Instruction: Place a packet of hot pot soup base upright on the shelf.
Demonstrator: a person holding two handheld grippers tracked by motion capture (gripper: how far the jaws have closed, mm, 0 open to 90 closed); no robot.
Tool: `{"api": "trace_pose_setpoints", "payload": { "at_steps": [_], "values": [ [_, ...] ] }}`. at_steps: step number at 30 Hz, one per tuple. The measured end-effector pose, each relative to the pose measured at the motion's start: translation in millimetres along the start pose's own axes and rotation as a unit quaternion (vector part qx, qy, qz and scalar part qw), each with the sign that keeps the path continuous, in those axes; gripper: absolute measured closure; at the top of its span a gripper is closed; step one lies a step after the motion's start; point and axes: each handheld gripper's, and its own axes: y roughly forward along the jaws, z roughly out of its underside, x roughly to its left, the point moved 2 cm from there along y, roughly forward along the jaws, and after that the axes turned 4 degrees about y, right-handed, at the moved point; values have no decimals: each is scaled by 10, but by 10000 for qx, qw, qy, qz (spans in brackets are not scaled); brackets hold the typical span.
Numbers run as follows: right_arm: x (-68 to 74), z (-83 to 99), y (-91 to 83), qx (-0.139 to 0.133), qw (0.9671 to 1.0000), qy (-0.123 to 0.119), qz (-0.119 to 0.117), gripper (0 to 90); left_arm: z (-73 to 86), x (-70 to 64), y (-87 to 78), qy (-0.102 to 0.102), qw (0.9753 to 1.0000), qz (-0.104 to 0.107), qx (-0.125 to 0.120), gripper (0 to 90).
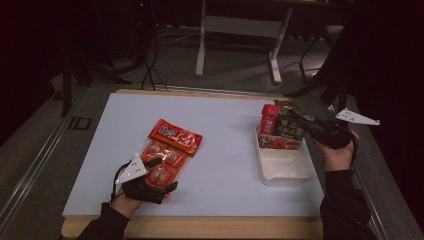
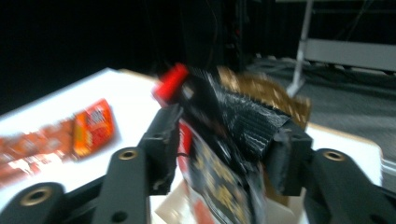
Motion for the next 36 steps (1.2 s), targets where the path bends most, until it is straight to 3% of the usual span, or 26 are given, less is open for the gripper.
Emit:
{"api": "trace_pose_setpoints", "payload": {
  "at_steps": [4, 11, 13, 19, 27, 32, 36],
  "values": [
    [159, -124, -60, -66, 9999, -130, -2, 403, 5, -4, 7, -3, 10000, 45, 23, 17],
    [410, -148, -100, -204, 9993, -292, 108, 320, 0, -11, 10, -30, 10000, 85, 9, 17],
    [464, -185, -135, -330, 9989, -311, 79, 305, 3, -7, 10, -34, 10000, 73, 14, 17],
    [643, -269, -163, -367, 9988, -309, -124, 297, -4, 9, -4, -75, 10000, 55, -1, 17],
    [908, -127, -78, -123, 9987, -60, -496, 140, -35, 24, -48, -364, 9991, 187, 56, 18],
    [1036, -6, -53, -96, 9975, 49, -691, 135, -84, 19, -90, -347, 9992, 75, 190, 47],
    [1128, 118, -25, 52, 9965, -5, -837, 138, -107, 49, -125, -357, 9987, 153, 325, 74]
  ]
}}
